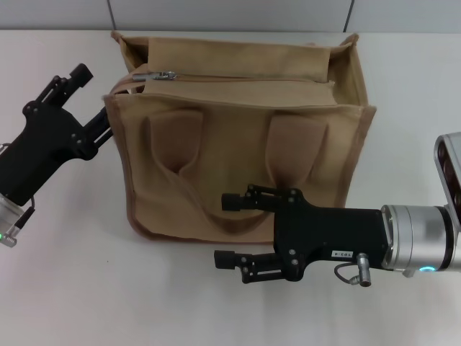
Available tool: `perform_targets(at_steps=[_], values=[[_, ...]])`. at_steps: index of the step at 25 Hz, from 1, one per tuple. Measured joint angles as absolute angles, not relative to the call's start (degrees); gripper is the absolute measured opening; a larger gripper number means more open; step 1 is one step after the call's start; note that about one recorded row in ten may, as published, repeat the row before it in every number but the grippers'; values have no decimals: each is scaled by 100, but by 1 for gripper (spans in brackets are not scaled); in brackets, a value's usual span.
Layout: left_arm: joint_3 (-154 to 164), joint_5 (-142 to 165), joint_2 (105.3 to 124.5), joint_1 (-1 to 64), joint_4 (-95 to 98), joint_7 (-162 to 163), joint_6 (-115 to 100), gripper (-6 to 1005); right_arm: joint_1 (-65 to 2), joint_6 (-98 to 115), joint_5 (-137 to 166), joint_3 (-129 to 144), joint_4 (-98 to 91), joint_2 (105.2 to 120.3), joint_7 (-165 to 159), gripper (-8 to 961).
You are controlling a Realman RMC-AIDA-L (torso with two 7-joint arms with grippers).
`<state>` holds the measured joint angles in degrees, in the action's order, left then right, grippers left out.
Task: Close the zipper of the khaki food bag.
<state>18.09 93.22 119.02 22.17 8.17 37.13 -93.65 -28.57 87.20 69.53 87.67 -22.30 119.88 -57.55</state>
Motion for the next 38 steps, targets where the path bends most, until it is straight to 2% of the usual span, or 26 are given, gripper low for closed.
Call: perform_targets(at_steps=[10,13,23,38], values=[[1770,9299,11906,2259,746,3543,-9189,572,-2857,8701,6922,8704,-2232,11988,-5738,836],[1780,9295,11910,2259,746,3539,-9205,334,-2851,8700,6921,8620,-2223,11988,-5676,836],[1746,9284,11910,2350,529,3617,-9619,111,-2850,8741,6921,8613,-2223,11988,-5615,835],[1794,9292,11864,2730,821,5866,-9924,31,-2858,9167,6662,8505,-2274,11988,-5235,835]])
